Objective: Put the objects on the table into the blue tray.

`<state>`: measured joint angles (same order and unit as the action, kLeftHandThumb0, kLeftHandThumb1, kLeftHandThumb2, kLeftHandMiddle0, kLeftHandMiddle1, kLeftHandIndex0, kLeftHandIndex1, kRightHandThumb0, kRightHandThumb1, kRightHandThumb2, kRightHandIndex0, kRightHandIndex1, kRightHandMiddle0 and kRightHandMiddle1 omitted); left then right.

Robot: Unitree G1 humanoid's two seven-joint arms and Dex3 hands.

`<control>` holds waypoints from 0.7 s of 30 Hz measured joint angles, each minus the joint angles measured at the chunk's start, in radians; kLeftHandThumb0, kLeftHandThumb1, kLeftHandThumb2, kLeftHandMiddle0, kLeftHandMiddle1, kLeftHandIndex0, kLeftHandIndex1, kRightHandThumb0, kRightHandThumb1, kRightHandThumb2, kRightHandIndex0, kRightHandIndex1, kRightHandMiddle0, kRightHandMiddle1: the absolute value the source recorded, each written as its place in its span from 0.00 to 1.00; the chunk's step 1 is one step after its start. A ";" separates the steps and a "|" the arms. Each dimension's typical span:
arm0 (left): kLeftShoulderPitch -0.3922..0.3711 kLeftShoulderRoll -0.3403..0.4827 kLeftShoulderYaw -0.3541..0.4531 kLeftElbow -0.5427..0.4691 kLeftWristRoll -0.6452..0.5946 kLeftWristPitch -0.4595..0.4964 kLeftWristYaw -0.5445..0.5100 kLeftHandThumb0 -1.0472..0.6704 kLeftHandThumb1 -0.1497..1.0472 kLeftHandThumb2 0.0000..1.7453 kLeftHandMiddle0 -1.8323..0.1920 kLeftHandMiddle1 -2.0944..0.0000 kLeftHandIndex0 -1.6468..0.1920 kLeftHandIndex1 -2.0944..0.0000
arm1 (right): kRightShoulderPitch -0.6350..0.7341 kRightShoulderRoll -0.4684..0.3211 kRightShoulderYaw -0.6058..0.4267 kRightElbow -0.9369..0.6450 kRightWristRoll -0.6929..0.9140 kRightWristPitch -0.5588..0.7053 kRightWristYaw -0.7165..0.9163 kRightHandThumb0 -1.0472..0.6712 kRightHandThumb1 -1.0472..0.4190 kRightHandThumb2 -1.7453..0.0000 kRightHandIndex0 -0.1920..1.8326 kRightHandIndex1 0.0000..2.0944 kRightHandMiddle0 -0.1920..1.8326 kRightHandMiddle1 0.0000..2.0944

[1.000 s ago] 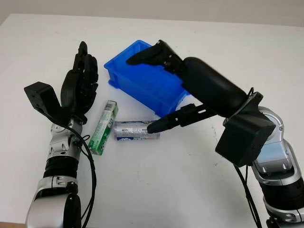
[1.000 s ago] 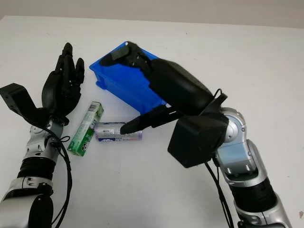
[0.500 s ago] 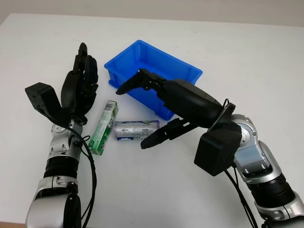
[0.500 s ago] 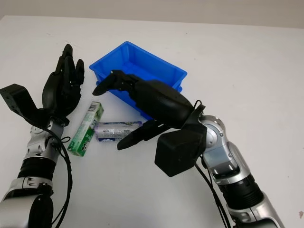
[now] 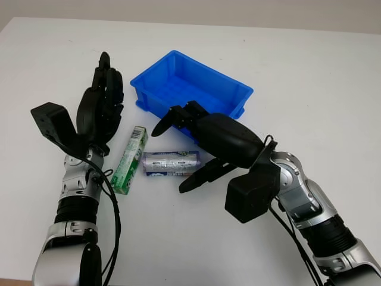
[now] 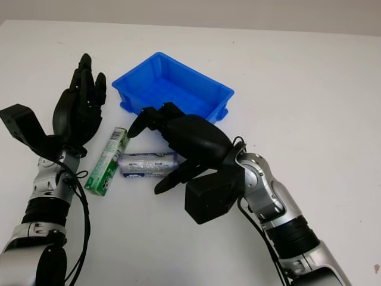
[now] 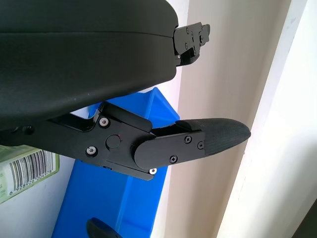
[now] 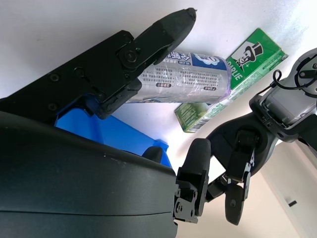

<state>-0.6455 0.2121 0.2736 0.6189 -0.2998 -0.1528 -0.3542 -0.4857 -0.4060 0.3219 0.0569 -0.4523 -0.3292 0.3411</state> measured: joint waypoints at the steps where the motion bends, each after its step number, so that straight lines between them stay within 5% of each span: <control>1: 0.001 0.000 0.000 -0.001 0.000 0.000 0.000 0.16 1.00 0.32 1.00 1.00 1.00 1.00 | 0.000 0.000 0.000 0.008 -0.002 -0.010 -0.005 0.31 0.27 0.97 0.06 0.64 0.05 0.65; 13: 0.004 0.000 -0.001 -0.006 0.000 0.000 0.000 0.16 1.00 0.32 1.00 1.00 1.00 1.00 | -0.002 -0.002 0.007 0.120 -0.031 -0.168 -0.092 0.38 0.26 0.97 0.16 0.70 0.14 0.73; 21: 0.004 0.000 -0.001 -0.007 0.000 -0.001 -0.002 0.16 1.00 0.32 1.00 1.00 1.00 1.00 | -0.022 -0.033 0.010 0.112 -0.136 -0.195 -0.097 0.35 0.21 0.97 0.29 0.66 0.26 0.59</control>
<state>-0.6415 0.2122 0.2730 0.6124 -0.2995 -0.1534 -0.3557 -0.5080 -0.4388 0.3321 0.1686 -0.5880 -0.5239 0.2440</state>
